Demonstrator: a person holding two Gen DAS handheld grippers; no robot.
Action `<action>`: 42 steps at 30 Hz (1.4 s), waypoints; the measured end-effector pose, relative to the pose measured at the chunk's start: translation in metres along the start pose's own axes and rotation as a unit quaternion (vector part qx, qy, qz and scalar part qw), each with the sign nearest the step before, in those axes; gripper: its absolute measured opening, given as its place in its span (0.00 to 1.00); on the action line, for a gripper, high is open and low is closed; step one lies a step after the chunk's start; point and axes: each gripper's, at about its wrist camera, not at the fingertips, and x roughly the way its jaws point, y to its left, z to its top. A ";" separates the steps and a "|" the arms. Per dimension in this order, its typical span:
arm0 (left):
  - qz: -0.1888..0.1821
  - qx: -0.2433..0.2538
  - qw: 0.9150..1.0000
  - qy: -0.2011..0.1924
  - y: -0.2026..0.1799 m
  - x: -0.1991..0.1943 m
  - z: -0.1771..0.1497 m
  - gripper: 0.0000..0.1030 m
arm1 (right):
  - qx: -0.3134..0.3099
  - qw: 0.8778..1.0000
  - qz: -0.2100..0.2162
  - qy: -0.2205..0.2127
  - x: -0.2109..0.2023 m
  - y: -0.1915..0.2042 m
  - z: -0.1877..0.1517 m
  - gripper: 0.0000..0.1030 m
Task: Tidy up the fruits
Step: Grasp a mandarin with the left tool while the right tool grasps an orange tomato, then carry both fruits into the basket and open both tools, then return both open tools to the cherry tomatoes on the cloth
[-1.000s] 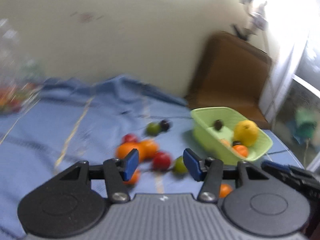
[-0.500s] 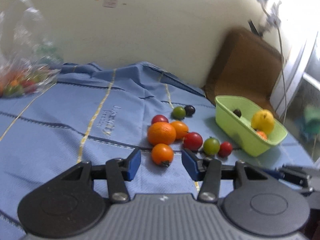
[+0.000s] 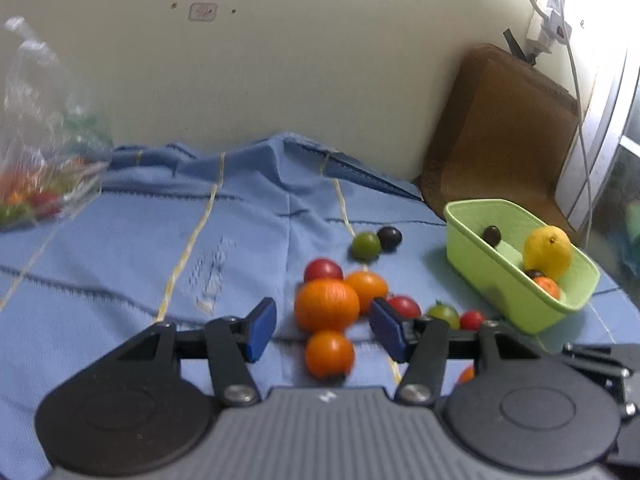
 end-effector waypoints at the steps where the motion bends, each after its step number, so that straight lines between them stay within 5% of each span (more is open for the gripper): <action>1: 0.001 0.010 1.000 0.002 -0.003 0.004 0.003 0.53 | 0.001 1.000 0.003 0.002 0.002 0.000 0.001 0.30; 6: 0.012 0.025 0.999 0.043 -0.009 0.033 0.005 0.41 | 0.023 0.999 0.020 0.012 0.004 -0.006 0.002 0.34; 12: -0.011 0.000 1.000 0.004 -0.015 0.007 -0.001 0.40 | 0.017 1.000 0.018 0.003 -0.004 -0.003 -0.001 0.30; 25: -0.125 0.051 0.991 -0.014 -0.097 -0.014 0.022 0.40 | -0.005 0.987 -0.087 -0.138 -0.070 -0.025 0.000 0.30; 35: -0.129 0.042 0.991 0.013 -0.132 0.050 0.060 0.40 | 0.026 0.984 -0.127 -0.121 -0.046 -0.090 0.020 0.30; 42: -0.119 0.033 0.992 0.032 -0.133 0.081 0.063 0.40 | -0.024 0.983 -0.144 -0.111 -0.026 -0.091 0.036 0.30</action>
